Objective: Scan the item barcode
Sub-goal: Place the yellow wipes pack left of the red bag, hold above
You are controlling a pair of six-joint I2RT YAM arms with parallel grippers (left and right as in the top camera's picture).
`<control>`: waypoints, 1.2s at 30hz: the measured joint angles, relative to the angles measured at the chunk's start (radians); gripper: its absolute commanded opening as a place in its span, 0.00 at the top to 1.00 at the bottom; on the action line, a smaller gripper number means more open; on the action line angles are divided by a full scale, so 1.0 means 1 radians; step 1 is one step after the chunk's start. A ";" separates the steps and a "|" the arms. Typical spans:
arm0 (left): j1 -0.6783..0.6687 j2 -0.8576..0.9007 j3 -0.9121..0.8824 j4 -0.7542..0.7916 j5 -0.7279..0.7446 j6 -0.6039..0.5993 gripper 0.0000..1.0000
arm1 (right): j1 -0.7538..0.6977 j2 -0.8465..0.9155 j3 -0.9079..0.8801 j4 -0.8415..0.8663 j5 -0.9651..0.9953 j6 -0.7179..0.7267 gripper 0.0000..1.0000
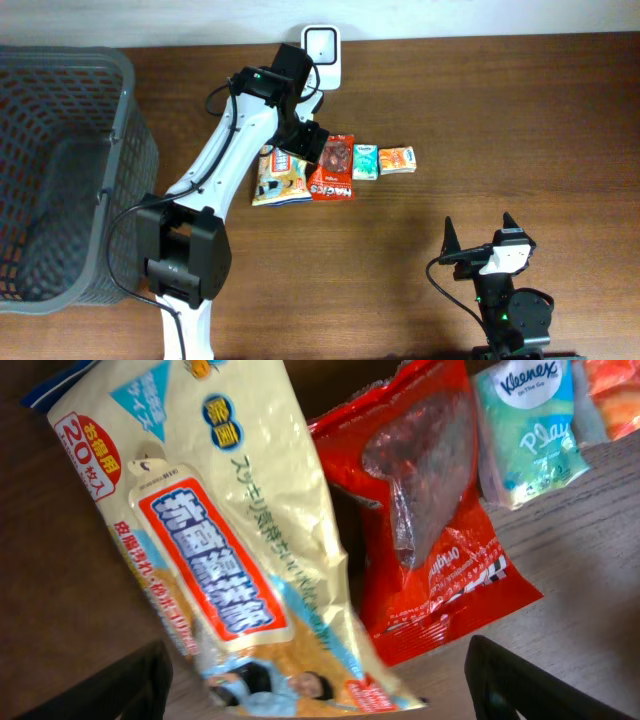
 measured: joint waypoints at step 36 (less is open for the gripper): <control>0.864 -0.388 0.739 -0.491 0.362 -0.245 0.01 | 0.000 0.000 0.000 0.000 0.000 0.000 0.02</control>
